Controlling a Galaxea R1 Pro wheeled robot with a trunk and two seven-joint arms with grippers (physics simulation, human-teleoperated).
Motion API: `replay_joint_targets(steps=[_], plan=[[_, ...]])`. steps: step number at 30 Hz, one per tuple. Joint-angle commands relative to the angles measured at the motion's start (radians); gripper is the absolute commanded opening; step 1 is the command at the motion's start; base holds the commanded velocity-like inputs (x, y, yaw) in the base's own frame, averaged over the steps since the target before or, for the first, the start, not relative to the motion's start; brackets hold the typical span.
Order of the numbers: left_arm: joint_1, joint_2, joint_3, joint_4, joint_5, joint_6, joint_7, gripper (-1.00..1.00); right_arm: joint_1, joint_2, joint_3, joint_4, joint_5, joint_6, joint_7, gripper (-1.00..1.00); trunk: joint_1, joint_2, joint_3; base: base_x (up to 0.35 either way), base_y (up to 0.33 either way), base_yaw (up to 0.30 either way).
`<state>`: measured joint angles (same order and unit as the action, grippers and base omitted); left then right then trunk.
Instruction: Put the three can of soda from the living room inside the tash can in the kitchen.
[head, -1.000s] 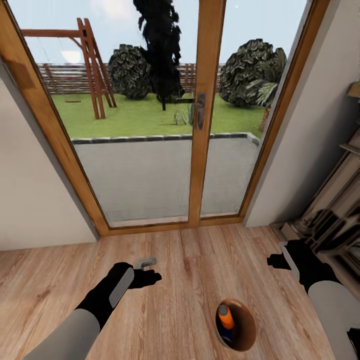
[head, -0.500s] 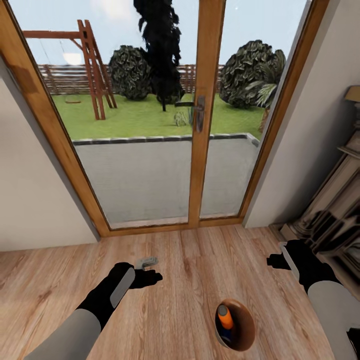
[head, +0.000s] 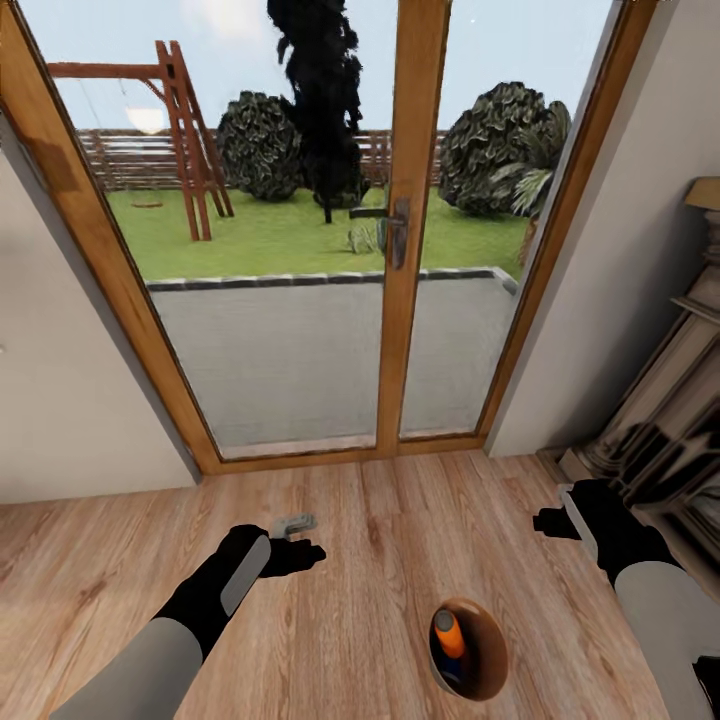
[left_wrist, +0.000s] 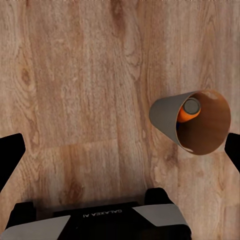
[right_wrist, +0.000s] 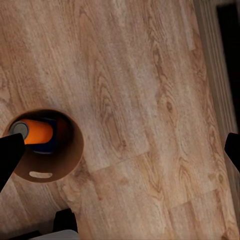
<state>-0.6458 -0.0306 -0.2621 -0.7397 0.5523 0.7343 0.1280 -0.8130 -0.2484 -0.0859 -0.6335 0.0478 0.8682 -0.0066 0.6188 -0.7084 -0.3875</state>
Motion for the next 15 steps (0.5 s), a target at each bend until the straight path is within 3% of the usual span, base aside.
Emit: replay_joint_targets(steps=[1,15], plan=[[0.000,0.000,0.000,0.000,0.000,-0.001,0.000,1.00,0.000,0.000,0.000,0.000,0.000,0.000,0.000,1.00,-0.004,0.007,0.003,0.000,0.000,0.000],[0.000,-0.005,0.000,0.000,0.000,-0.003,0.000,1.00,0.000,0.001,0.000,0.000,0.001,0.000,-0.002,1.00,-0.058,0.105,0.057,0.000,0.000,0.000]])
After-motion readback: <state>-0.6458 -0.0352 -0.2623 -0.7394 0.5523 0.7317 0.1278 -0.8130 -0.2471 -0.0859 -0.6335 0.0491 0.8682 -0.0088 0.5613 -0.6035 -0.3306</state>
